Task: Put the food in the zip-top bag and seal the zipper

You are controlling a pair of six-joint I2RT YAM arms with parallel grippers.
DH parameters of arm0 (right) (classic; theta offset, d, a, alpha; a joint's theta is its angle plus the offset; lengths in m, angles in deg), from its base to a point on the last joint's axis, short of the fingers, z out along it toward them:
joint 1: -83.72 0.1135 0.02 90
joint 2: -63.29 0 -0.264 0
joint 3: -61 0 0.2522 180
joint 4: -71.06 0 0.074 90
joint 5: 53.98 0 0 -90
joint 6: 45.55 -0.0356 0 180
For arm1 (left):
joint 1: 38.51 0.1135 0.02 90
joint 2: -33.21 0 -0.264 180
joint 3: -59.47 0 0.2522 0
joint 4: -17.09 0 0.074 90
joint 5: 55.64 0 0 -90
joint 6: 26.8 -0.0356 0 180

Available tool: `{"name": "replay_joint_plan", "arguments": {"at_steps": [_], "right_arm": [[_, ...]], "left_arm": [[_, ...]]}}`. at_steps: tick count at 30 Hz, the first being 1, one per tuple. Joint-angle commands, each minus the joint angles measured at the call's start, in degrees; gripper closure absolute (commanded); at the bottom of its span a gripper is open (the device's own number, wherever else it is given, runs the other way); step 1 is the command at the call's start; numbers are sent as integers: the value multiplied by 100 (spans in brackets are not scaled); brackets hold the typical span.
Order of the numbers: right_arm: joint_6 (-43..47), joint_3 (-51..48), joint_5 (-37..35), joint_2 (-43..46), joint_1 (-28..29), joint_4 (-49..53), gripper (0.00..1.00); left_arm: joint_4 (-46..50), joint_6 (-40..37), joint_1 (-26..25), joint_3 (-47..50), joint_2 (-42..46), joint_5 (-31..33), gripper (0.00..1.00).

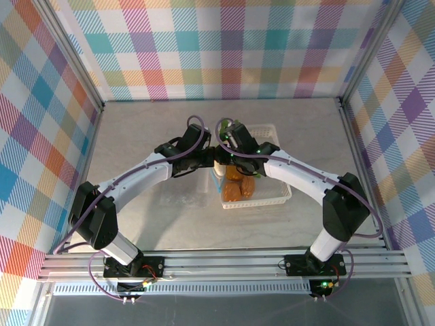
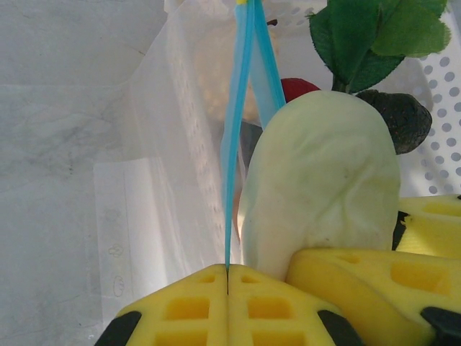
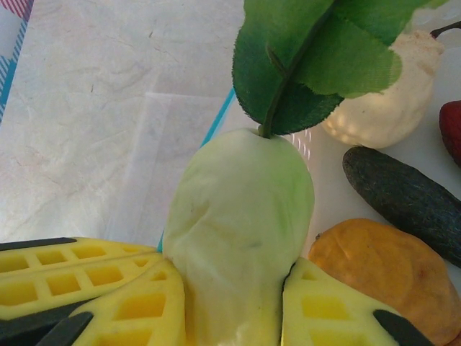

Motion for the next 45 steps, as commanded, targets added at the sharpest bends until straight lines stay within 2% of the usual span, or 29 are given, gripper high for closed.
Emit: {"name": "replay_joint_plan", "arguments": {"at_steps": [1, 20, 30, 37, 45], "right_arm": [[186, 103, 437, -265, 253, 492, 89], [255, 313, 460, -378, 252, 779, 86], [392, 199, 438, 63, 245, 776, 73], [519, 76, 468, 377, 244, 761, 51], [702, -107, 477, 1021, 92, 916, 40]], "left_arm": [[-920, 154, -76, -391, 380, -444, 100], [-920, 210, 11, -65, 930, -407, 100], [-771, 157, 144, 162, 563, -343, 100], [-737, 124, 162, 192, 455, -312, 100], [-620, 52, 221, 207, 463, -328, 100]]}}
